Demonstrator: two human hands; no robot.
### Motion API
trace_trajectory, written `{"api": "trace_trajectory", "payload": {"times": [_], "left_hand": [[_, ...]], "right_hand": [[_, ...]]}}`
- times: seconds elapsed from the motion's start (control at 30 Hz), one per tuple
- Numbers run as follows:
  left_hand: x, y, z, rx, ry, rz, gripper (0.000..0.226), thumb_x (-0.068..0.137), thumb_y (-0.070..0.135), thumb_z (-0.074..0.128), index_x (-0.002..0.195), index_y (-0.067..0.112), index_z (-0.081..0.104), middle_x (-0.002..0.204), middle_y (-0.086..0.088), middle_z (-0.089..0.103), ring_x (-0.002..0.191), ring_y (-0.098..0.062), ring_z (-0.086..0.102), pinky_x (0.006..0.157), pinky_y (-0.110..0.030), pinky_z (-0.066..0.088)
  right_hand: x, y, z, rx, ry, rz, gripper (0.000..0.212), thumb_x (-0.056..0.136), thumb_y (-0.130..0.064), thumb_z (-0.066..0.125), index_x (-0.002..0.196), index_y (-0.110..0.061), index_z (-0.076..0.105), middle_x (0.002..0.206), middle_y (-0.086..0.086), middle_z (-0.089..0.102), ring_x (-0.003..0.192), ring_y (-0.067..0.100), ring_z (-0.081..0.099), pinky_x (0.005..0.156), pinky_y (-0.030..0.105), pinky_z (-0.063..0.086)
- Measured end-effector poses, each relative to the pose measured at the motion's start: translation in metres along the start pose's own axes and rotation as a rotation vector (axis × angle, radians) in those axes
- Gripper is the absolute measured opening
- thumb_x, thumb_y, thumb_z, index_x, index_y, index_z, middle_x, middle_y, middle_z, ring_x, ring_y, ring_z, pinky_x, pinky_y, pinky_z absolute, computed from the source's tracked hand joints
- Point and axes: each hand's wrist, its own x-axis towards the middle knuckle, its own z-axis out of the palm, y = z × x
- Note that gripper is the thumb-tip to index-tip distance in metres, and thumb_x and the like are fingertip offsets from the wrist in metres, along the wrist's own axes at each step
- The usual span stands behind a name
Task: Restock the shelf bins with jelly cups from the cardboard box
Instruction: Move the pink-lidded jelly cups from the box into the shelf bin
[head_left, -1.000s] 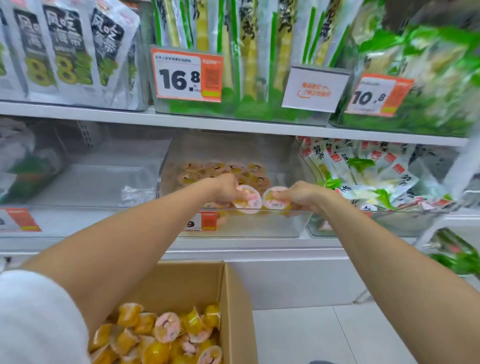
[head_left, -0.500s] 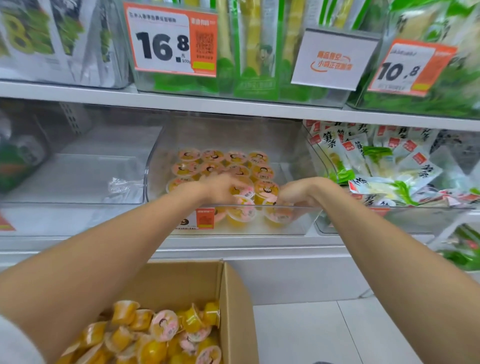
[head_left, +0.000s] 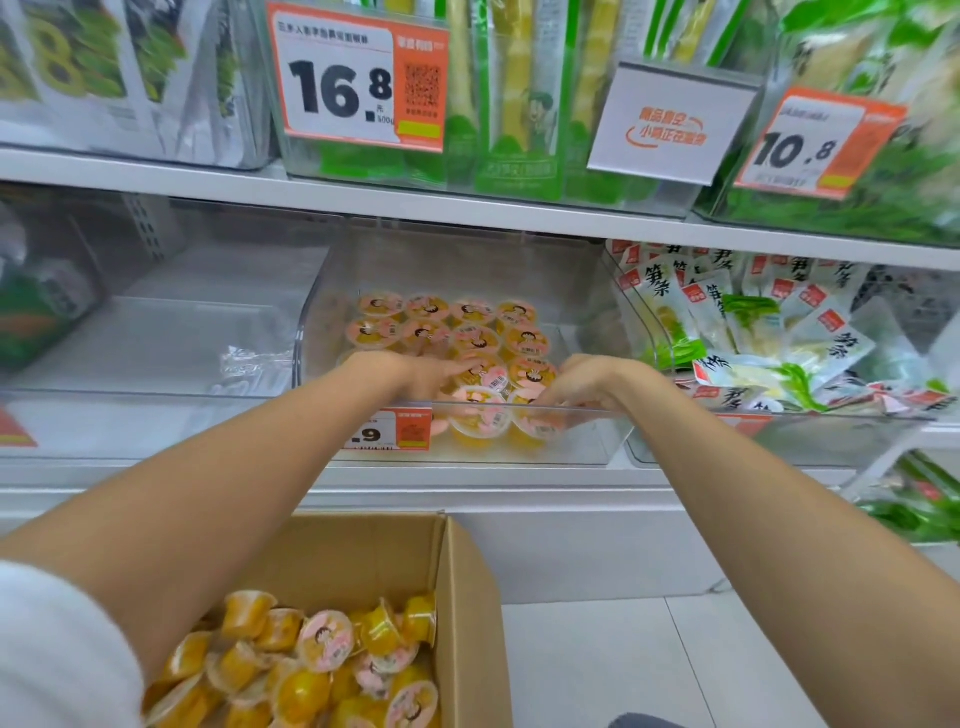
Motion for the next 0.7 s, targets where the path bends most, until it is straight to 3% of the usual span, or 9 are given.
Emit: {"api": "trace_trajectory", "payload": {"times": [0.17,0.3,0.37,0.43,0.5,0.57,0.7], "left_hand": [[-0.014,0.011,-0.005,0.099,0.048,-0.030,0.079,0.095,0.052,0.047,0.151,0.041,-0.008,0.162,-0.005,-0.005,0.149,-0.030,-0.005,0.117,-0.052,0.003],[-0.011,0.014,-0.010,0.057,0.091,-0.038,0.075,0.094,0.044,0.051,0.154,0.034,0.007,0.161,-0.001,0.014,0.148,-0.030,0.013,0.118,-0.048,0.015],[-0.012,0.010,-0.006,-0.068,0.213,-0.028,0.074,0.090,0.052,0.055,0.152,0.028,0.023,0.158,-0.002,0.027,0.143,-0.026,0.030,0.116,-0.044,0.028],[-0.020,0.009,-0.004,-0.182,0.388,-0.034,0.060,0.088,0.051,0.060,0.139,0.022,0.048,0.144,-0.003,0.049,0.127,-0.024,0.050,0.105,-0.042,0.043],[-0.035,0.010,-0.001,-0.235,0.581,-0.024,0.026,0.089,0.042,0.063,0.105,0.021,0.063,0.110,0.000,0.067,0.096,-0.019,0.063,0.083,-0.038,0.053],[-0.060,0.016,0.006,-0.239,0.754,-0.010,0.014,0.088,0.034,0.062,0.082,0.022,0.057,0.084,0.004,0.066,0.078,-0.018,0.061,0.068,-0.034,0.051],[-0.109,0.014,0.043,-0.257,0.898,-0.012,0.014,0.080,0.026,0.059,0.072,0.020,0.050,0.073,0.004,0.063,0.072,-0.021,0.057,0.062,-0.033,0.046]], "right_hand": [[-0.004,0.002,0.004,0.001,0.085,-0.024,0.048,0.074,-0.024,0.082,0.112,-0.010,0.055,0.115,0.008,0.060,0.099,0.023,0.065,0.065,0.029,0.058],[-0.006,0.004,0.008,-0.072,0.107,-0.088,0.053,0.076,-0.031,0.078,0.119,-0.010,0.055,0.120,0.008,0.060,0.107,0.024,0.060,0.088,0.036,0.054],[-0.011,0.004,0.012,-0.154,0.285,-0.205,0.040,0.077,-0.030,0.075,0.111,-0.014,0.062,0.117,0.009,0.065,0.105,0.026,0.060,0.093,0.039,0.051],[-0.021,0.001,0.021,-0.210,0.550,-0.330,0.035,0.079,-0.025,0.070,0.112,-0.014,0.066,0.117,0.009,0.064,0.109,0.027,0.059,0.096,0.040,0.049],[-0.038,-0.003,0.036,-0.164,0.716,-0.454,0.024,0.080,-0.017,0.064,0.104,-0.016,0.068,0.111,0.006,0.062,0.104,0.023,0.059,0.092,0.035,0.049],[-0.059,-0.008,0.057,-0.108,0.769,-0.564,0.010,0.079,-0.014,0.061,0.088,-0.016,0.066,0.093,0.000,0.061,0.087,0.018,0.058,0.078,0.033,0.049],[-0.092,-0.011,0.114,-0.089,0.738,-0.704,0.009,0.076,-0.015,0.060,0.075,-0.023,0.057,0.065,-0.009,0.052,0.070,0.016,0.054,0.064,0.035,0.045]]}}
